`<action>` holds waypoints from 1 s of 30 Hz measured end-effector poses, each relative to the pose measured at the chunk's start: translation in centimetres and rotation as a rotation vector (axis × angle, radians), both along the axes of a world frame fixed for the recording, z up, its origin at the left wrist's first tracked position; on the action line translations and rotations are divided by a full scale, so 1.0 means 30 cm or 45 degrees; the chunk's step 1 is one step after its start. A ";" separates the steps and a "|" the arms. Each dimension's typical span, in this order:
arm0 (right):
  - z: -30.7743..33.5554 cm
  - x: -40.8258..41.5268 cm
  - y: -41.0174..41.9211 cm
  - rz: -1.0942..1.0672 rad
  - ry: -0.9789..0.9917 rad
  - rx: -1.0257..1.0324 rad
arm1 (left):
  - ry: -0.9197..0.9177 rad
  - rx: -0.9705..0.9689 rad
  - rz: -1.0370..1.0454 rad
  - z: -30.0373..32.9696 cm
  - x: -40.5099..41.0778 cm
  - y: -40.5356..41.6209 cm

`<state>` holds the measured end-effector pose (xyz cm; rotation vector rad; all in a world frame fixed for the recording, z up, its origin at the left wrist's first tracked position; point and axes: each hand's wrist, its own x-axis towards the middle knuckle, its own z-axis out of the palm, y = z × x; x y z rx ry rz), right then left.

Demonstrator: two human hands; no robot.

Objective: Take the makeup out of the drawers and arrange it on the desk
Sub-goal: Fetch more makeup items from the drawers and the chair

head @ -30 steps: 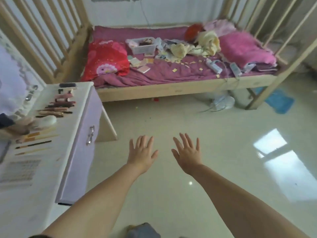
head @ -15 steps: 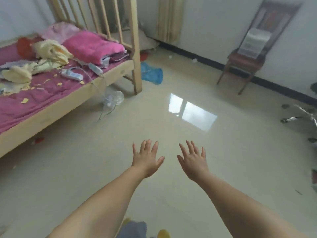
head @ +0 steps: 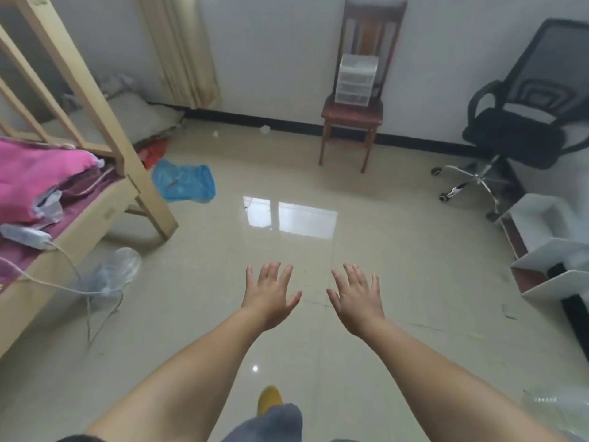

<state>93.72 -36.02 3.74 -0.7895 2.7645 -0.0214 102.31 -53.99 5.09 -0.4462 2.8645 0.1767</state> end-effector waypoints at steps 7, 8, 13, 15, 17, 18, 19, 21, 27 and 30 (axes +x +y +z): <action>0.012 -0.321 -0.150 -0.140 -0.032 -0.007 | -0.057 -0.007 -0.144 0.008 -0.400 -0.182; 0.008 -0.376 -0.160 -0.169 -0.045 0.000 | -0.073 -0.007 -0.167 0.003 -0.459 -0.196; -0.023 -0.733 -0.206 -0.232 -0.087 0.015 | -0.089 -0.023 -0.245 -0.022 -0.831 -0.278; -0.025 -0.919 -0.224 -0.236 -0.079 0.010 | -0.066 -0.033 -0.235 -0.022 -1.016 -0.308; -0.011 -1.112 -0.241 -0.227 -0.081 0.006 | -0.059 -0.019 -0.210 -0.011 -1.203 -0.323; 0.000 -1.206 -0.248 -0.223 -0.079 -0.005 | -0.047 -0.005 -0.198 -0.005 -1.294 -0.327; 0.012 -1.298 -0.255 -0.218 -0.071 -0.017 | -0.029 0.007 -0.184 0.003 -1.384 -0.328; 0.034 -1.473 -0.267 -0.203 -0.057 -0.028 | -0.002 0.021 -0.173 0.020 -1.557 -0.323; 0.036 -1.887 -0.298 -0.207 -0.103 0.016 | -0.011 0.052 -0.212 0.012 -1.982 -0.324; 0.007 -2.083 -0.324 -0.208 -0.115 0.017 | -0.042 0.043 -0.202 -0.025 -2.191 -0.376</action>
